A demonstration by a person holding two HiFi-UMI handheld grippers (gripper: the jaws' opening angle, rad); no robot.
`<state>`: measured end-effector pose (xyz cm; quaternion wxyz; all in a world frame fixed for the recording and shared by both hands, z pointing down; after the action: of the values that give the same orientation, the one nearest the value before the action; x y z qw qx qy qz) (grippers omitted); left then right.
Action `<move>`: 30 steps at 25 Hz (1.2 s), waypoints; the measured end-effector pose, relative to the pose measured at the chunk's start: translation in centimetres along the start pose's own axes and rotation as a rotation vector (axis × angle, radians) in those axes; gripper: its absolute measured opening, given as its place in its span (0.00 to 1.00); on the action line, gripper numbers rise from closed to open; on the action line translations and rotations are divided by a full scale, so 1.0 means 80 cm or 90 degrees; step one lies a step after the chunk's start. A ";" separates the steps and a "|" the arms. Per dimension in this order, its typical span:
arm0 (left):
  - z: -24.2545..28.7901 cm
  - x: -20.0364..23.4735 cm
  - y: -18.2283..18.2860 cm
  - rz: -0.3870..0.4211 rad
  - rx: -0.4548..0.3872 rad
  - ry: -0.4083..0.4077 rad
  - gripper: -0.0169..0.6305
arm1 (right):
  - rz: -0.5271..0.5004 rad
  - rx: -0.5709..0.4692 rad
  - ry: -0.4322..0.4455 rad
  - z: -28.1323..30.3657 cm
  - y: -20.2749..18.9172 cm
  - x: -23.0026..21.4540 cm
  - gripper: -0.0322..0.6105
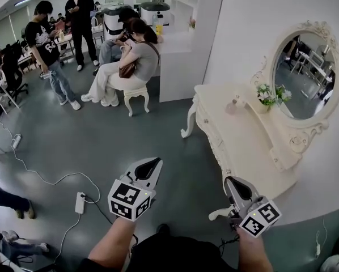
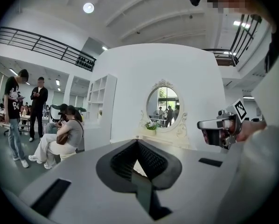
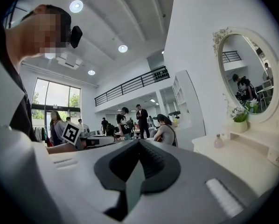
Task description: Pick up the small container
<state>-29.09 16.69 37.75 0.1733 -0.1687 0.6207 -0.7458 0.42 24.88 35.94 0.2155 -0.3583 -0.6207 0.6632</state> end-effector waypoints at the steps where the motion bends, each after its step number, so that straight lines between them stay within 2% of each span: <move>1: 0.003 0.007 0.002 0.000 -0.001 -0.003 0.03 | -0.002 0.001 -0.002 0.008 0.003 -0.002 0.07; 9: 0.029 0.047 0.004 -0.004 -0.001 -0.011 0.03 | -0.005 0.006 -0.011 0.052 0.009 -0.023 0.07; 17: 0.062 0.069 0.002 -0.003 0.011 0.000 0.03 | 0.006 -0.004 0.010 0.088 0.007 -0.062 0.07; 24: 0.134 0.078 0.013 0.011 0.022 0.008 0.03 | 0.016 -0.018 0.022 0.119 0.013 -0.135 0.07; 30: 0.244 0.071 0.029 0.009 0.033 -0.004 0.03 | 0.033 -0.021 0.017 0.139 0.023 -0.236 0.07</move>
<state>-24.86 -3.27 39.01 0.1849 -0.1617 0.6020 -0.7598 4.74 3.43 37.71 0.2006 -0.3863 -0.6195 0.6533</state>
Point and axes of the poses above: the fingertips, and each gripper's own axes: z forward along the fingers, x to its left, y out of its top, the point moved 8 cm from there along -z, backward along the fingers, and after that the axes turned 13 degrees about y, right-handed, at the moved point
